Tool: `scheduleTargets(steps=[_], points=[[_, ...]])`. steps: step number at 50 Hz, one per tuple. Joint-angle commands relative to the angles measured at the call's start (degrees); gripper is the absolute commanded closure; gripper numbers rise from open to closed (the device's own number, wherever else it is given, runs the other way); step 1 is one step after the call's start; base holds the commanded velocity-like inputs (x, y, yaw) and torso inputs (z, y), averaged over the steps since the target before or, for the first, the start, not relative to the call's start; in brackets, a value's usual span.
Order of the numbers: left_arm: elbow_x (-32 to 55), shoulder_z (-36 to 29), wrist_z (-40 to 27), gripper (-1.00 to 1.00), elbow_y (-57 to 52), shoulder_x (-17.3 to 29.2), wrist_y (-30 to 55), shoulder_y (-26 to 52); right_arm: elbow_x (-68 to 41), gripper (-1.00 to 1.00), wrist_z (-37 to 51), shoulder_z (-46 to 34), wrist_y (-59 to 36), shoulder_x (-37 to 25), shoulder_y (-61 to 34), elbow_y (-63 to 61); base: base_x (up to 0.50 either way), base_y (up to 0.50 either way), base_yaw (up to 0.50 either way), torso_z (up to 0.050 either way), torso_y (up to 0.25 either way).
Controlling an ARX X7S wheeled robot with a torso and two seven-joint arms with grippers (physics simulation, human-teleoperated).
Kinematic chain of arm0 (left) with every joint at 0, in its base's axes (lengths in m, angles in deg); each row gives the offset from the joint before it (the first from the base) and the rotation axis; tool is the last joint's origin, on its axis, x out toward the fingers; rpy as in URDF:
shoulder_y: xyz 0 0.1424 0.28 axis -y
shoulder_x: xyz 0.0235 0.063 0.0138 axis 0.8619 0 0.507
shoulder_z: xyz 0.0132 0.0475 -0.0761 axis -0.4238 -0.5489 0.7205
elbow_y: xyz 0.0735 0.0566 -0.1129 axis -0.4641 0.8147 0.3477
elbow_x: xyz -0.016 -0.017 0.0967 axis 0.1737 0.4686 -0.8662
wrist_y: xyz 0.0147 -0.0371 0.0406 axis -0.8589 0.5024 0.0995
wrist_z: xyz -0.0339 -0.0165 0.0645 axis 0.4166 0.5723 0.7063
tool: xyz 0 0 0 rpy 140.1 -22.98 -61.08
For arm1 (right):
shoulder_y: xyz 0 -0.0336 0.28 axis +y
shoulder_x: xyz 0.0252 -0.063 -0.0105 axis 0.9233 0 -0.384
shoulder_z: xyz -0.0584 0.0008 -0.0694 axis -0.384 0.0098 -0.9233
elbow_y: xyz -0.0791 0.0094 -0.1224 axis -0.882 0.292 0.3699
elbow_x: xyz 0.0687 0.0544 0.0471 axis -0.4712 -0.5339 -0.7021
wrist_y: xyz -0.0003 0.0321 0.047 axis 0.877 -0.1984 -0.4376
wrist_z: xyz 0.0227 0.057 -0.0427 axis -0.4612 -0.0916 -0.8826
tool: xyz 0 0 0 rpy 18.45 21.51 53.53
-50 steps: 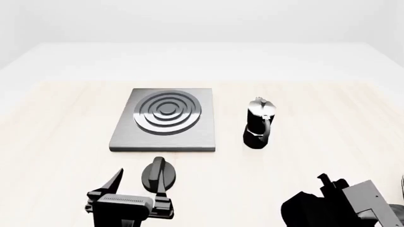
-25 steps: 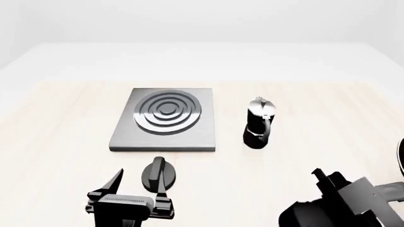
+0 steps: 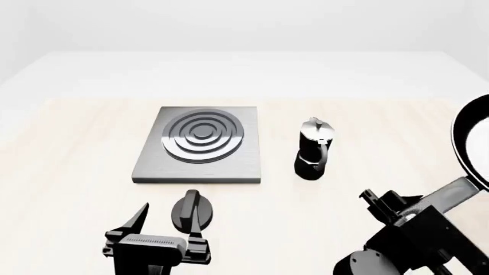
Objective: Put the frying pan on the stove.
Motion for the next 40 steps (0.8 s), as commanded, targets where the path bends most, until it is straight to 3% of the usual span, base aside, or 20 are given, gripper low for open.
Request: scheduleTargets(steps=[1,40], points=[[0.06,-0.17,-0.22,-1.0,-0.15,0.21,0.04,0.1,1.51,1.0,-4.61,-2.5,2.29,-2.33,-0.05,-4.64,0.0,0.0,0.0,0.0,0.0],[0.42,-0.34,-1.29,-1.0,-0.42,0.83,-0.28,-0.42,1.13,1.0,-17.91,-13.66,3.69,-6.75,-0.17,-14.45,0.0,0.0,0.0,0.0,0.002]])
